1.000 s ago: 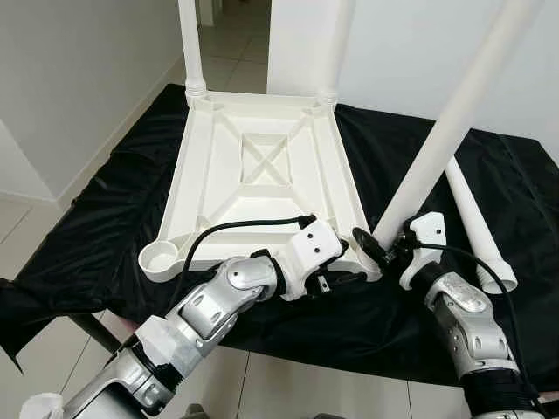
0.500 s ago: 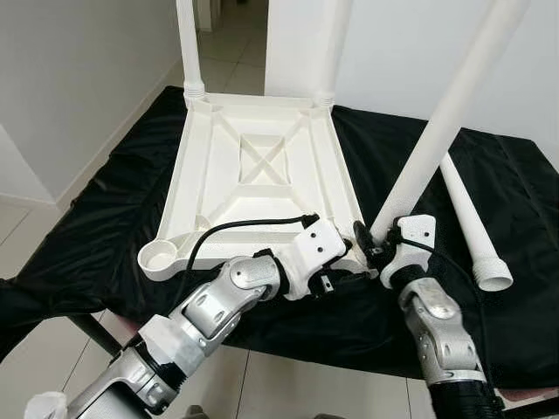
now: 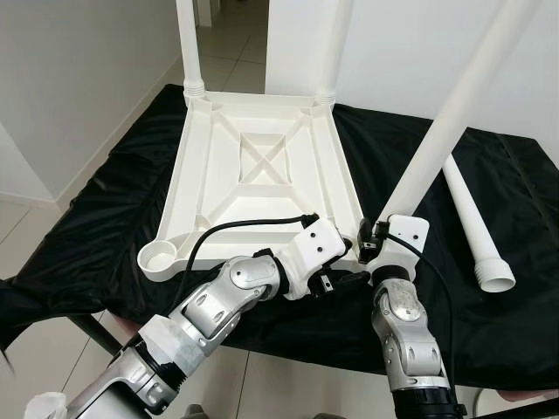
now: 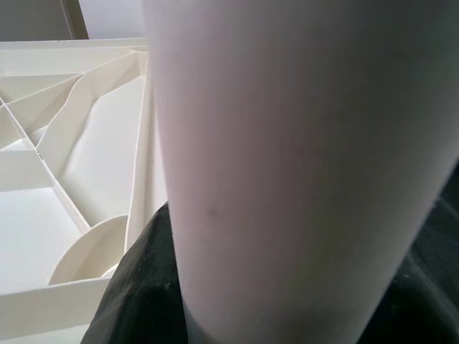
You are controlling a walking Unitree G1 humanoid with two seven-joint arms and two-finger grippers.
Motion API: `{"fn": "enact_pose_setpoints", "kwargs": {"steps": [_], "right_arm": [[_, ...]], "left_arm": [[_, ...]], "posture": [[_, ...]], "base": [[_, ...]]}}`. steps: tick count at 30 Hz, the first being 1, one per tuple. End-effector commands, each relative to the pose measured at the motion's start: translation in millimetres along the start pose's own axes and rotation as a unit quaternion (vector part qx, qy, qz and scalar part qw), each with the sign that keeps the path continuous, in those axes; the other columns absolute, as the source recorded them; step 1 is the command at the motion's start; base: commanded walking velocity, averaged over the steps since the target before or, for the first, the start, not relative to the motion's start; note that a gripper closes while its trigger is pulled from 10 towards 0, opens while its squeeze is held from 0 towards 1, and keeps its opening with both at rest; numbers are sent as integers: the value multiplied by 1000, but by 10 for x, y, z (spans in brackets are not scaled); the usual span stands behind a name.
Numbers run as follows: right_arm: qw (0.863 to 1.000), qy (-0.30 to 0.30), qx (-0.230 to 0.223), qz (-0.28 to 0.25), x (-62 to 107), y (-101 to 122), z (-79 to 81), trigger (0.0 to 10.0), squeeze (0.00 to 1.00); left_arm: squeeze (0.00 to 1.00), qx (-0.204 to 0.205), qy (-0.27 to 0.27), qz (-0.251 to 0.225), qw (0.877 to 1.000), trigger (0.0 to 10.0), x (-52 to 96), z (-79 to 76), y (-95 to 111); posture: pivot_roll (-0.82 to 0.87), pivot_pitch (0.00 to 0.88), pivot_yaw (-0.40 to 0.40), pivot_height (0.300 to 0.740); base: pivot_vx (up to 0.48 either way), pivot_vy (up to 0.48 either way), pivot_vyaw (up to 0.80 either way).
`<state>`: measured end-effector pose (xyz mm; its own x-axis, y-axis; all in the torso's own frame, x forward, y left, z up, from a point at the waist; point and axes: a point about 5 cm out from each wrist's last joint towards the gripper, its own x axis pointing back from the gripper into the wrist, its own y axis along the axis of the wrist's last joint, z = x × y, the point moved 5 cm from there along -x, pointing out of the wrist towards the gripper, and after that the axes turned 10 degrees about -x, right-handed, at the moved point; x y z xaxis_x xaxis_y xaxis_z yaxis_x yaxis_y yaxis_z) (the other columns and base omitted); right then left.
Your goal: Building children table
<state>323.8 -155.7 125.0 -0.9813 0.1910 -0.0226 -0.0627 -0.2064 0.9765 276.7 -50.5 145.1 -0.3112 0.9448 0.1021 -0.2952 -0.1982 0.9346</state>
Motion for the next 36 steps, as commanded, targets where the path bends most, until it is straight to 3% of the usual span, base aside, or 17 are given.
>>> {"fn": "enact_pose_setpoints", "kwargs": {"steps": [1, 5, 6, 12, 18, 20, 26, 31, 36], "right_arm": [[1000, -8, -13, 25, 32, -106, 60, 10000, 0], [1000, -10, -3, 16, 24, -51, 9, 10000, 0], [1000, -7, -2, 11, 28, -32, -14, 10000, 1000], [1000, 15, -11, -8, 66, 39, -27, 10000, 1000], [999, 48, -1, -12, 123, 65, -154, 10000, 1000], [997, 71, 7, -4, 135, 40, -200, 10000, 0], [990, 136, 28, 14, 131, -3, -259, 10000, 0], [973, 222, 50, 28, 122, -5, -177, 10000, 0], [961, 266, 64, 43, 98, -23, -123, 10000, 0]], "left_arm": [[0, -11, -72, -13, 997, 10000, 9, -131, 53], [0, -13, -73, -13, 997, 10000, 12, -129, 52], [0, -14, -73, -13, 997, 10000, 13, -123, 53], [0, -16, -72, -13, 997, 10000, 7, -116, 57], [0, -15, -74, -15, 997, 10000, 2, -136, 67], [0, -16, -75, -15, 997, 10000, 2, -142, 67], [0, -18, -79, -16, 997, 10000, -3, -151, 68], [0, -19, -87, -19, 996, 10000, -8, -157, 74], [0, -19, -89, -20, 996, 10000, -13, -163, 78]], "posture": [[10, 0, -28, 740], [8, 0, -27, 740], [8, 0, -29, 740], [14, 0, -33, 740], [10, 0, -33, 740], [8, 0, -31, 740], [3, 0, -27, 740], [-2, 0, -24, 740], [2, 0, -27, 740]], "base": [[0, 0, 0], [0, 0, 0], [0, 0, 0], [0, 0, 0], [0, 0, 0], [0, 0, 0], [0, 0, 0], [0, 0, 0], [0, 0, 0]]}}
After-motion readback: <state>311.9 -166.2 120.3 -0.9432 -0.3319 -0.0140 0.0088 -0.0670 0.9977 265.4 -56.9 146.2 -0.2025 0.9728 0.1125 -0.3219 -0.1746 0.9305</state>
